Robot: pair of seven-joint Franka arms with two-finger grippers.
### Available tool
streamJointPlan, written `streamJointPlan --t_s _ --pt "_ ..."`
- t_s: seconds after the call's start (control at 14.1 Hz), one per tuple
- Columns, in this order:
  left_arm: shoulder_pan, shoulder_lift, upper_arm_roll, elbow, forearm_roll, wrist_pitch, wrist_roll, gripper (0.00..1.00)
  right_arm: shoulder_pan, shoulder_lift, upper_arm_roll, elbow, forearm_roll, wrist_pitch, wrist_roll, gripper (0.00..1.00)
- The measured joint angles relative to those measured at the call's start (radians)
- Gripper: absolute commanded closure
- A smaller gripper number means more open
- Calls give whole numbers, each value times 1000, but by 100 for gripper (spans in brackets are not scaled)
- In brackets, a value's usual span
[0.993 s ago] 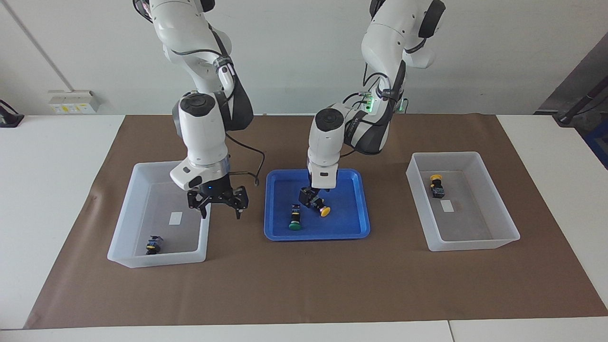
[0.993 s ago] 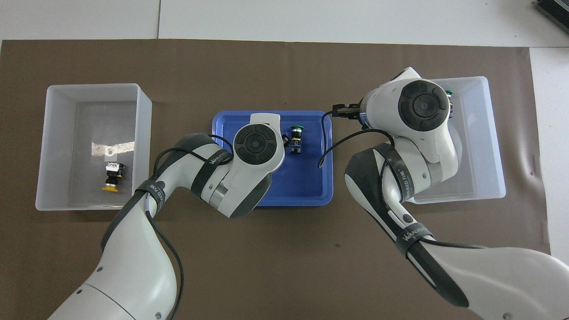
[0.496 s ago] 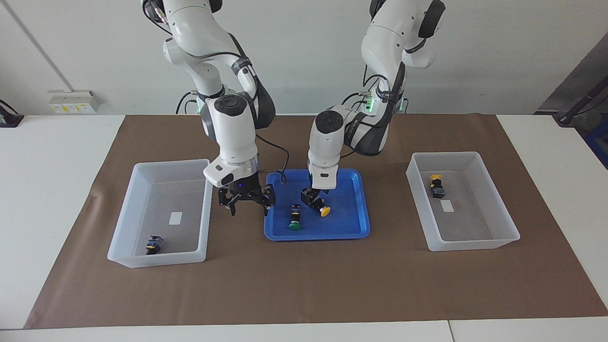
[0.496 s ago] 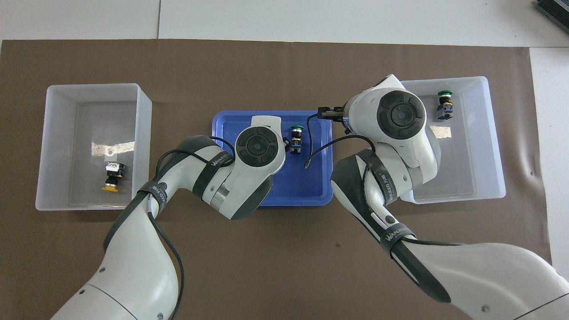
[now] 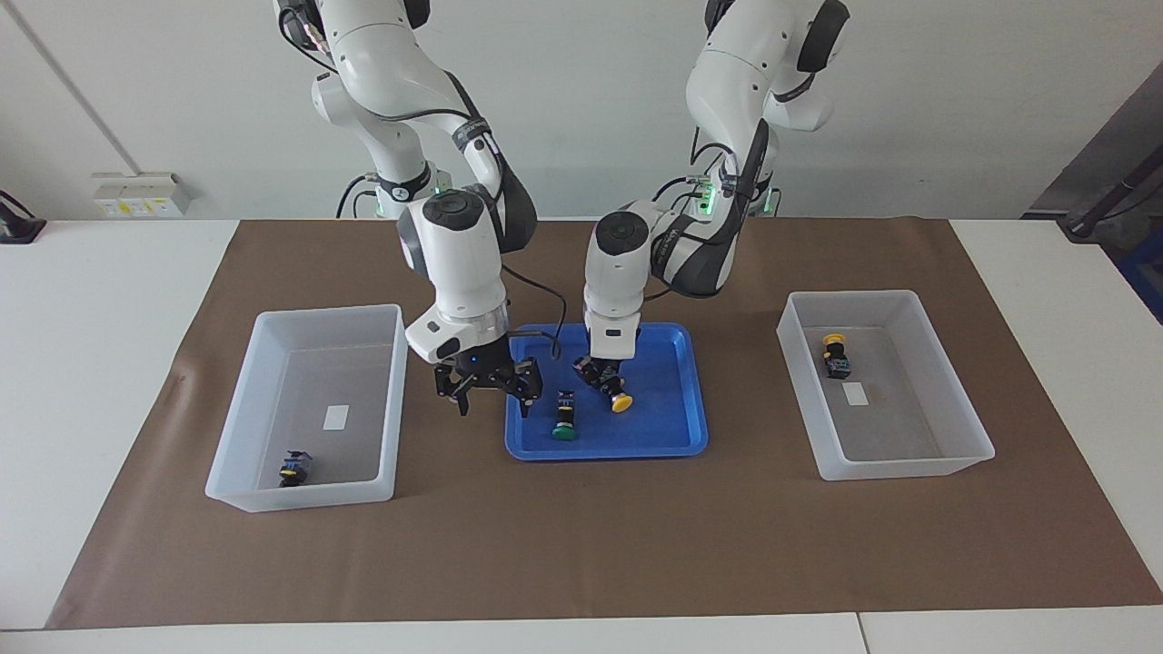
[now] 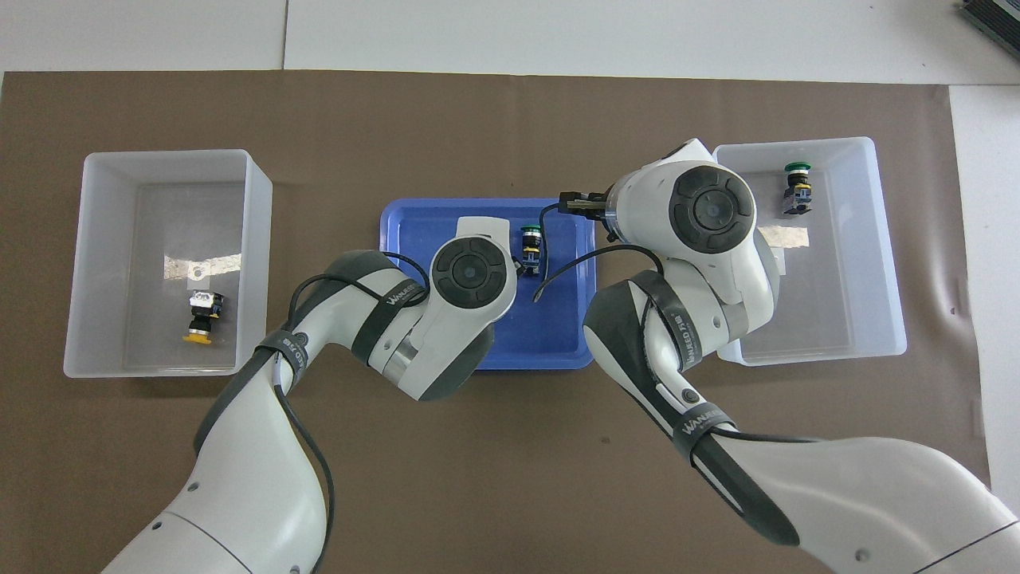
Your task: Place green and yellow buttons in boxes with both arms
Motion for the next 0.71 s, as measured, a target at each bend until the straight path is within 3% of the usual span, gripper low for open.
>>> streamJointPlan --t_s 0.35,0.71 --pt "7 -14 16 29 51 -57 9 100 16 16 -1 0 4 18 12 0" --pt "167 -186 21 34 21 -236 257 100 28 40 1 10 4 19 12 0"
